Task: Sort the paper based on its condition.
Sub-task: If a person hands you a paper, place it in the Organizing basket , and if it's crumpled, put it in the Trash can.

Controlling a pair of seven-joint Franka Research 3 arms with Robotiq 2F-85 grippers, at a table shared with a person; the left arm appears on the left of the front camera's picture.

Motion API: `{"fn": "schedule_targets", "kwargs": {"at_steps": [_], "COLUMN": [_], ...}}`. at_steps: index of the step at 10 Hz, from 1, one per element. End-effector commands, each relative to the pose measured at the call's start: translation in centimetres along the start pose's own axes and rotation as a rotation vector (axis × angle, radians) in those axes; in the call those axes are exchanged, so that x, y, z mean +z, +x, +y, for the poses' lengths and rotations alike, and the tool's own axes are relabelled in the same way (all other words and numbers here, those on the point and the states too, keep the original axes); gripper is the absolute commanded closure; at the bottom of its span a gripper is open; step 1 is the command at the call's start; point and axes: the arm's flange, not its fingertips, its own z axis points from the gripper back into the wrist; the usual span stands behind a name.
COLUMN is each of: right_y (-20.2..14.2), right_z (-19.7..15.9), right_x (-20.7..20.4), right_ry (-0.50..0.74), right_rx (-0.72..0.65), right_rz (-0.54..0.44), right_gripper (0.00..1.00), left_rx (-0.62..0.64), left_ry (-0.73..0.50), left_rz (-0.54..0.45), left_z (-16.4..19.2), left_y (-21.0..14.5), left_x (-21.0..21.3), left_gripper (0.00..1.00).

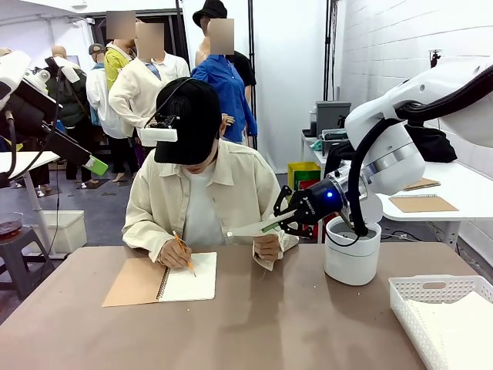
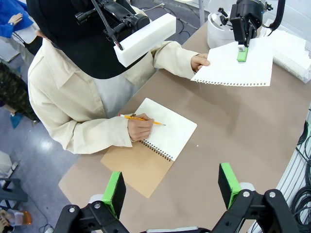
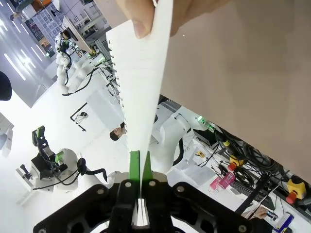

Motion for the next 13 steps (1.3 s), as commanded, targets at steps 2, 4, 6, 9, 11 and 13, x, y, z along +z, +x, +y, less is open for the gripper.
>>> {"fn": "schedule_targets", "kwargs": {"at_steps": [2, 4, 6, 9, 11, 13], "right_y": [0.0, 0.0, 0.0, -4.5, -6.0, -8.1], "right_z": [0.0, 0.0, 0.0, 1.8, 2.7, 3.4], "right_x": [0.0, 0.0, 0.0, 1.9, 3.2, 4.8], "right_ry": [0.0, 0.0, 0.0, 0.004, 0.033, 0.011], "right_rx": [0.0, 0.0, 0.0, 0.056, 0.069, 0.187], "right_rz": [0.0, 0.0, 0.0, 0.017, 0.016, -0.052], "right_gripper": [1.0, 1.0, 1.0, 1.0, 1.0, 1.0], "left_rx": [0.003, 0.003, 0.003, 0.003, 0.003, 0.003], "left_ry": [-0.004, -0.004, -0.004, -0.004, -0.004, -0.004], "left_rz": [-0.004, -0.004, -0.004, -0.004, -0.004, -0.004], "left_z": [0.0, 0.0, 0.0, 0.0, 0.0, 0.0], "left_y": [0.0, 0.0, 0.0, 0.0, 0.0, 0.0], "left_x": [0.0, 0.0, 0.0, 0.0, 0.0, 0.0], "left_gripper": [0.0, 0.0, 0.0, 0.0, 0.0, 0.0]}}
